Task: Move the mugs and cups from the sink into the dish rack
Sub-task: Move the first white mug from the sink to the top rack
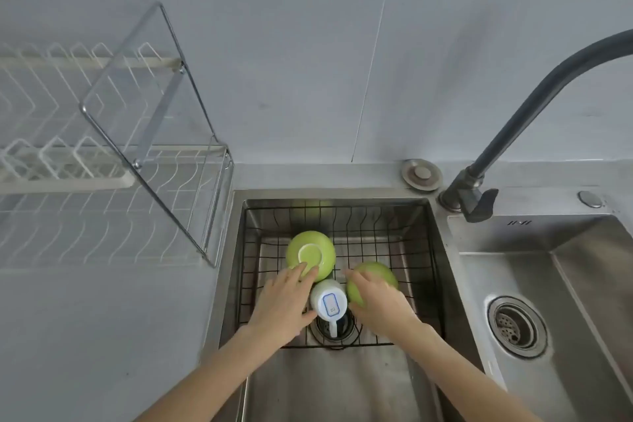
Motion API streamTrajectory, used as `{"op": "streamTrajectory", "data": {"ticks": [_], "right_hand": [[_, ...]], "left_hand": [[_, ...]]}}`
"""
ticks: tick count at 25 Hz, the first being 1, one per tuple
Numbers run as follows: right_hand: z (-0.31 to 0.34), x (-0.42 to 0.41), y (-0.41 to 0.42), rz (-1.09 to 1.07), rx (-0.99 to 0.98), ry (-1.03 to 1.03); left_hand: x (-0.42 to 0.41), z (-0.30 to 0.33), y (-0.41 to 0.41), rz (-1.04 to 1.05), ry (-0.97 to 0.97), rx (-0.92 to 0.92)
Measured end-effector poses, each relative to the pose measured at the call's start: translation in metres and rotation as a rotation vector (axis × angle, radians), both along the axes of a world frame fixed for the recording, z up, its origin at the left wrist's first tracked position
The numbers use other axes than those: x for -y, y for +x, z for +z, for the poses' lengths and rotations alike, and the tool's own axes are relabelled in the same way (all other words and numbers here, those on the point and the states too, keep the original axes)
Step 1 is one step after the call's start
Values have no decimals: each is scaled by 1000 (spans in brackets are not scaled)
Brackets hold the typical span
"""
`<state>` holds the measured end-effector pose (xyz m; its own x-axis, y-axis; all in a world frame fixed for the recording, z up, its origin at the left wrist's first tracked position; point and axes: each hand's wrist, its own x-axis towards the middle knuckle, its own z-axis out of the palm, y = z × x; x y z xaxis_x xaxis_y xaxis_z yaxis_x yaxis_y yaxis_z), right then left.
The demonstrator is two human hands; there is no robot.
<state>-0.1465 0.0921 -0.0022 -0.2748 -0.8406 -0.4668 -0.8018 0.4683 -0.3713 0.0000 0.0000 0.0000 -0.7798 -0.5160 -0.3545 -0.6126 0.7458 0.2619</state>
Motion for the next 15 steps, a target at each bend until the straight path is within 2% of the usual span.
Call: {"op": "streamTrajectory", "data": {"ticks": [7,12,15], "right_hand": [[-54,8,-2,-65,127,125],[-80,7,1,-141,235,97],[-91,6,6,-175,259,72]], "left_hand": [[-1,-52,-16,-19,18,88],[3,-78,-23,-33,7,109],[3,-89,-26,-47,-49,55]]}}
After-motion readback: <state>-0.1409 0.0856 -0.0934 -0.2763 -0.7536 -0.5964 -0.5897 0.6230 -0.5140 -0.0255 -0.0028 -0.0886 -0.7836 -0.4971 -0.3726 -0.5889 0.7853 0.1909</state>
